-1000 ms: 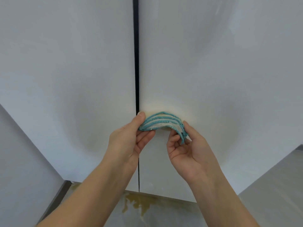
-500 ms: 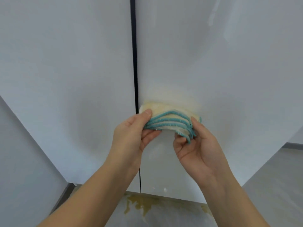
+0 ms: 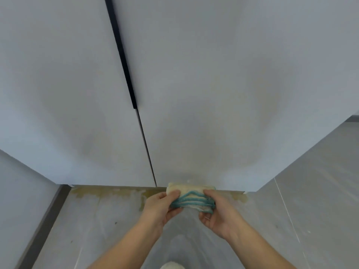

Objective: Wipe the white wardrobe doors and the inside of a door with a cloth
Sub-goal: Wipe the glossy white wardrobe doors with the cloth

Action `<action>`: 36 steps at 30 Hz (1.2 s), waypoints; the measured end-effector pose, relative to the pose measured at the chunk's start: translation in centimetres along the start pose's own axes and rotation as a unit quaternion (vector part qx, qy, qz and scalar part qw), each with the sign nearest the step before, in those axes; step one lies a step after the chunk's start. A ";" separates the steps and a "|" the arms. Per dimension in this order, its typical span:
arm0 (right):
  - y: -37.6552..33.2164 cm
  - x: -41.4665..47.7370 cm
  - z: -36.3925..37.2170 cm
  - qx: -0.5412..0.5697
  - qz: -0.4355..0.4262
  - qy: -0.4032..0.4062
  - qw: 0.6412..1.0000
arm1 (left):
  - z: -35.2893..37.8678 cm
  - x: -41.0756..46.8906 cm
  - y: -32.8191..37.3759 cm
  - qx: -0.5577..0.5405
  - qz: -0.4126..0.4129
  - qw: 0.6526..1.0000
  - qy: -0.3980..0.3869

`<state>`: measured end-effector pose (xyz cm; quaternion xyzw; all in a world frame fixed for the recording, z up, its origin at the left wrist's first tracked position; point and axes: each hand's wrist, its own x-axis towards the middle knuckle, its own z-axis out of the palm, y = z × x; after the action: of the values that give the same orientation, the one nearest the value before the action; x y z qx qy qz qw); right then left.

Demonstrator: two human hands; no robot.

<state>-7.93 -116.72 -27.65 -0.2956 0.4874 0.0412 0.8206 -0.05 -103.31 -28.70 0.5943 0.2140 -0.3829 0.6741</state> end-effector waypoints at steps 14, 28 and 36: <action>2.2 15.4 -2.5 -0.065 0.011 0.124 0.990 | 0.3 12.5 -3.4 0.004 -0.129 0.990 0.063; 0.7 13.2 -1.6 -0.010 -0.035 0.127 0.991 | 1.3 11.4 -2.2 -0.069 -0.063 0.992 0.084; -2.3 5.8 0.2 0.008 -0.085 0.063 0.994 | 2.2 5.1 1.6 -0.070 0.024 0.997 0.038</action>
<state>-3.92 -119.83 -31.36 -0.3308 0.5116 -0.0512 0.7913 3.92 -106.80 -31.05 0.5643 0.2516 -0.3281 0.7146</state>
